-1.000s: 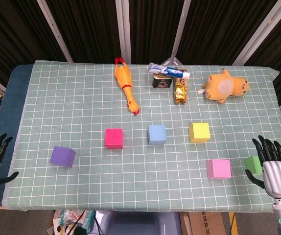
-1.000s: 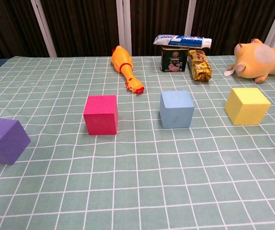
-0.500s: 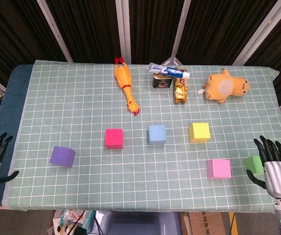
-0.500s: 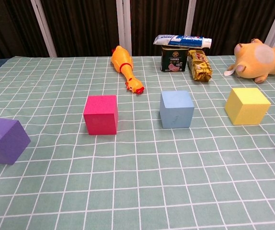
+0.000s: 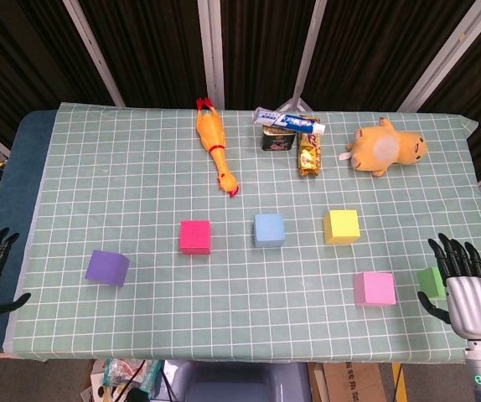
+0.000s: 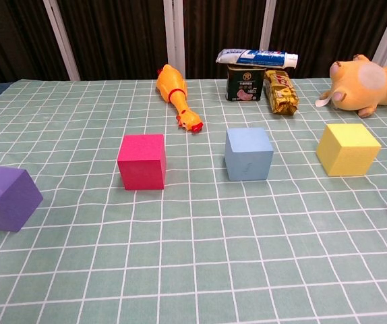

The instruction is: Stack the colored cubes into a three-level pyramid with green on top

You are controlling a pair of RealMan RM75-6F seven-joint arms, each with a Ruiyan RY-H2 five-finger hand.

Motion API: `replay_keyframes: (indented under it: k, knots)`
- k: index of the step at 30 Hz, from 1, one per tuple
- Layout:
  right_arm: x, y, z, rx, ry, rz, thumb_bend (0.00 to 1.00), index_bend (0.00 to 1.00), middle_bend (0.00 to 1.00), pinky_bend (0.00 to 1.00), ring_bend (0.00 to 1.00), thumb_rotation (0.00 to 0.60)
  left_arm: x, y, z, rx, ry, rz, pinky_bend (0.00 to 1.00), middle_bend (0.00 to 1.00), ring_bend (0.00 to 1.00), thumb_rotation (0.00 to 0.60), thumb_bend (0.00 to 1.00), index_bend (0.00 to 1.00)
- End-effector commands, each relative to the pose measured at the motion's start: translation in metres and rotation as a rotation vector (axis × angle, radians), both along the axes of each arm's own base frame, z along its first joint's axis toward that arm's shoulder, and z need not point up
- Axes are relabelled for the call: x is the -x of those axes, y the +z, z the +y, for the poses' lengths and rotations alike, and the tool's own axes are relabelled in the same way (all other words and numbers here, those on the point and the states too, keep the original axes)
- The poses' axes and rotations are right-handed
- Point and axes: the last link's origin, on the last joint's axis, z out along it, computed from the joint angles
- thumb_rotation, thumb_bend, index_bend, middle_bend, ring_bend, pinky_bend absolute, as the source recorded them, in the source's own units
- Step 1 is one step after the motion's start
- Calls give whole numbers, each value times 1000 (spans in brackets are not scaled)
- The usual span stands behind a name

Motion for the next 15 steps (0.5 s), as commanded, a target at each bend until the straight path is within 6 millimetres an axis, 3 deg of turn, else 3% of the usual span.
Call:
replay_keyframes:
  k: [1,5,8,11,15]
  knots:
    - [1,1,0,-1,-3,-8,264,0,0,0,0,600,-3,0,1,2,-3,-8,25,0,0,600,0,0]
    - [1,2,-3,0,-6,-31,265,0,0,0,0,600,-13,2,10,-2,-8,-38,31,0,0,600,17,0]
    - [1,1,-5,-7,-9,-48,265,0,0,0,0,600,-26,5,27,-2,-9,-56,48,15,0,600,56,0]
    - [-1,-3,-6,-24,-5,-63,264,0,0,0,0,600,-63,8,65,26,-59,-61,76,65,0,600,91,0]
    - [-2,-4,-6,-28,-11,-78,265,0,0,0,0,600,-95,4,90,86,-74,-35,112,148,17,600,121,0]
